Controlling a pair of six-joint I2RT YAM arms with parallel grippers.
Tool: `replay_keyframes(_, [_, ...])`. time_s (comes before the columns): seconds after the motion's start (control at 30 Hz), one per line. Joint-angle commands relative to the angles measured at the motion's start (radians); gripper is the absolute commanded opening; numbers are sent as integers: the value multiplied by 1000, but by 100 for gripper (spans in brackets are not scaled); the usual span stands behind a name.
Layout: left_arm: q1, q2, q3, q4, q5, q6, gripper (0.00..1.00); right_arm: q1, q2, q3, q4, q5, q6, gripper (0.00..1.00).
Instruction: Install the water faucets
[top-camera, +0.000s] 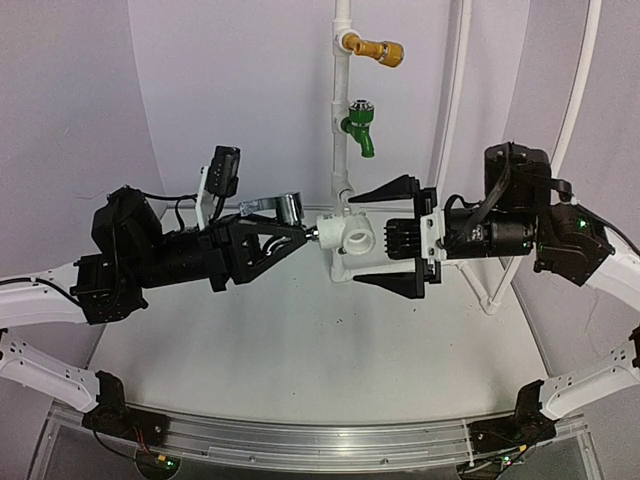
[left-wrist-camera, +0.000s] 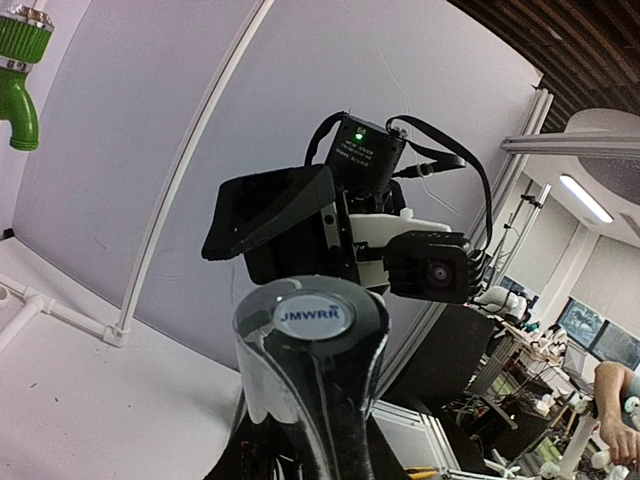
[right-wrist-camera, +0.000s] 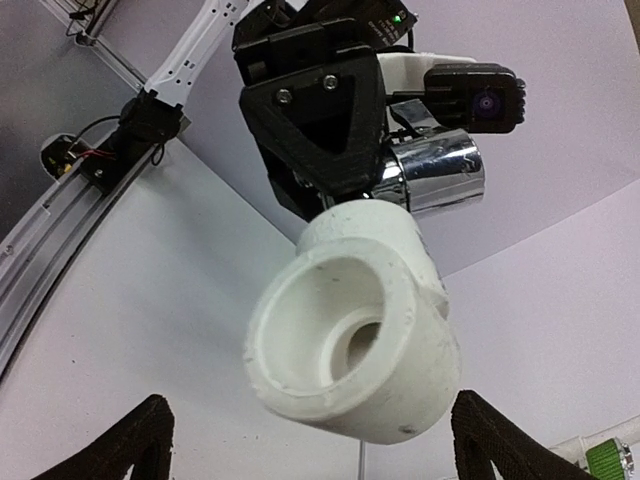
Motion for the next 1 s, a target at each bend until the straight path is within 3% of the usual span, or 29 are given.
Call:
replay_keyframes(0.0, [5,14,1,129,55,-83,0,30,-2,16,109,57,6,85])
replay_keyframes(0.27, [8,53,1,143,69,-120,0,44,11,46,118,62,40,57])
replay_keyframes(0.43, [10,43,2,115,79,-41,0,45,1,39,111,45,109,36])
replay_keyframes(0.7, [-2,21,60,-119,140,384,0,43,0,36,62,-75,372,22])
replay_keyframes(0.97, [-106,-3,73,-289,-48,866,0,-29,-7,-49,81,-313,786,10])
